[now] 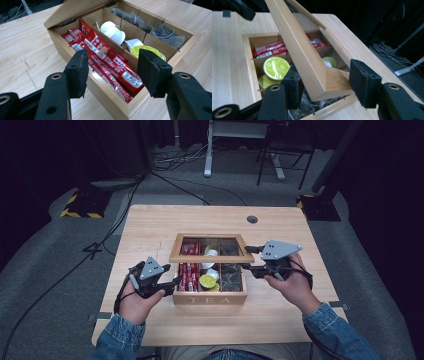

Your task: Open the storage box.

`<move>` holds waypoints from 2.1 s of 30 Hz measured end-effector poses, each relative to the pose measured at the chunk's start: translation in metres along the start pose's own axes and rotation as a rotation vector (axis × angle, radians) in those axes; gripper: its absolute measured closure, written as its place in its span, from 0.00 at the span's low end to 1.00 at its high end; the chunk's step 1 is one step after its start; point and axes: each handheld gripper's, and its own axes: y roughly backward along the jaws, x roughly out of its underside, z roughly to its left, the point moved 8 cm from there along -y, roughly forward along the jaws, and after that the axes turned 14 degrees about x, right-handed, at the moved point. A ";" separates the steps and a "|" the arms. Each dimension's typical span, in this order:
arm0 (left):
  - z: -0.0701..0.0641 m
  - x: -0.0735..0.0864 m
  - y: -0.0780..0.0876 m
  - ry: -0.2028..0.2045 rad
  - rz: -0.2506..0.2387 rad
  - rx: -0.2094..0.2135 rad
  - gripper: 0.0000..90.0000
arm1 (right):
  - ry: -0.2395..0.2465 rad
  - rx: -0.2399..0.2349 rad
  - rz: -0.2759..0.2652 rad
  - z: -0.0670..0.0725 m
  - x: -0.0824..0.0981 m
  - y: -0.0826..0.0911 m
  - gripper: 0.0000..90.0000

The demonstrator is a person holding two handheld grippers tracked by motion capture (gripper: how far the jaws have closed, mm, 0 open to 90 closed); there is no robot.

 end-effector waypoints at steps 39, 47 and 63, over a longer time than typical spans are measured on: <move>0.035 0.017 -0.014 0.048 0.029 -0.018 0.36 | -0.199 0.035 -0.070 -0.082 -0.057 -0.034 0.62; 0.036 0.028 0.000 0.061 0.025 -0.042 0.36 | -0.227 0.063 -0.090 -0.098 -0.063 -0.046 0.61; 0.036 0.050 0.023 0.104 0.014 -0.085 0.36 | -0.275 0.111 -0.098 -0.129 -0.071 -0.075 0.59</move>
